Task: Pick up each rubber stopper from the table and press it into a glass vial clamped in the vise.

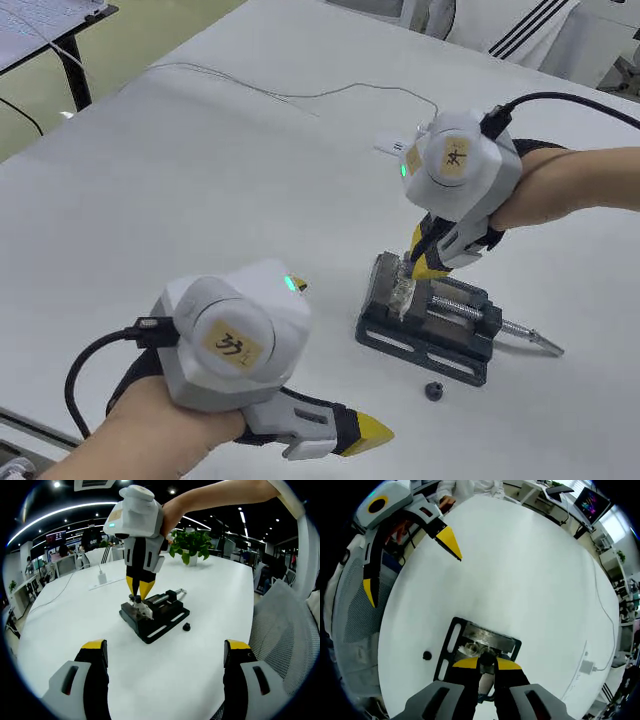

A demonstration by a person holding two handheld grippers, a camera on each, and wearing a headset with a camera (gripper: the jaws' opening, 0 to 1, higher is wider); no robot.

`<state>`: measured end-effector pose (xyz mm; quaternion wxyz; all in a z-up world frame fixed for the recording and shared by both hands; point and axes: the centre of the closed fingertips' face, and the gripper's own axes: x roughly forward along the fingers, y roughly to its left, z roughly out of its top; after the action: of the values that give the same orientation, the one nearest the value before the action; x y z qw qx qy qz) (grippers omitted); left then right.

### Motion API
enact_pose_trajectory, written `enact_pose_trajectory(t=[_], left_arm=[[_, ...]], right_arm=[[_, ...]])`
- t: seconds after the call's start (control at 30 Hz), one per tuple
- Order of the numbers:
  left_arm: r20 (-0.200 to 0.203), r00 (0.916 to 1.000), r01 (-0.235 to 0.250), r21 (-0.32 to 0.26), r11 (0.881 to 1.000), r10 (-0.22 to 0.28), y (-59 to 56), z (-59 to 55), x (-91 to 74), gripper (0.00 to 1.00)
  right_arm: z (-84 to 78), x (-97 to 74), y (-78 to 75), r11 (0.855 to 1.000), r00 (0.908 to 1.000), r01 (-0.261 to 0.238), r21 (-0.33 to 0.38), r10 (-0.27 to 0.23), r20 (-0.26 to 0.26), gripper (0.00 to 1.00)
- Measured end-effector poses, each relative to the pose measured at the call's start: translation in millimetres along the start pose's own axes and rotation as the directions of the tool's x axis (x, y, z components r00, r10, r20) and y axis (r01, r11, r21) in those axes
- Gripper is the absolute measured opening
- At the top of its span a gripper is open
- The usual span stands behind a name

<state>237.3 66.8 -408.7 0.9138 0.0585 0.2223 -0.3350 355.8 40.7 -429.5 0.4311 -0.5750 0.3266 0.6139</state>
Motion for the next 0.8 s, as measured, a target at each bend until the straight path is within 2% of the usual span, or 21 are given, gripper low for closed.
enact_pose_trajectory(t=[0.17, 0.8], left_arm=[[-0.007, 1.0, -0.001, -0.003, 1.0, 0.001, 0.3, -3.8, 0.5, 0.96], [-0.006, 1.0, 0.004, -0.01, 1.0, -0.004, -0.8, -3.5, 2.7, 0.96]], right_arm=[[-1.4, -0.7, -0.6, 1.0, 1.0, 0.001, 0.004, -0.001, -0.005, 0.06], [-0.8, 2.3, -1.8, 1.0, 0.9997, -0.012, 0.005, 0.012, -0.022, 0.06]])
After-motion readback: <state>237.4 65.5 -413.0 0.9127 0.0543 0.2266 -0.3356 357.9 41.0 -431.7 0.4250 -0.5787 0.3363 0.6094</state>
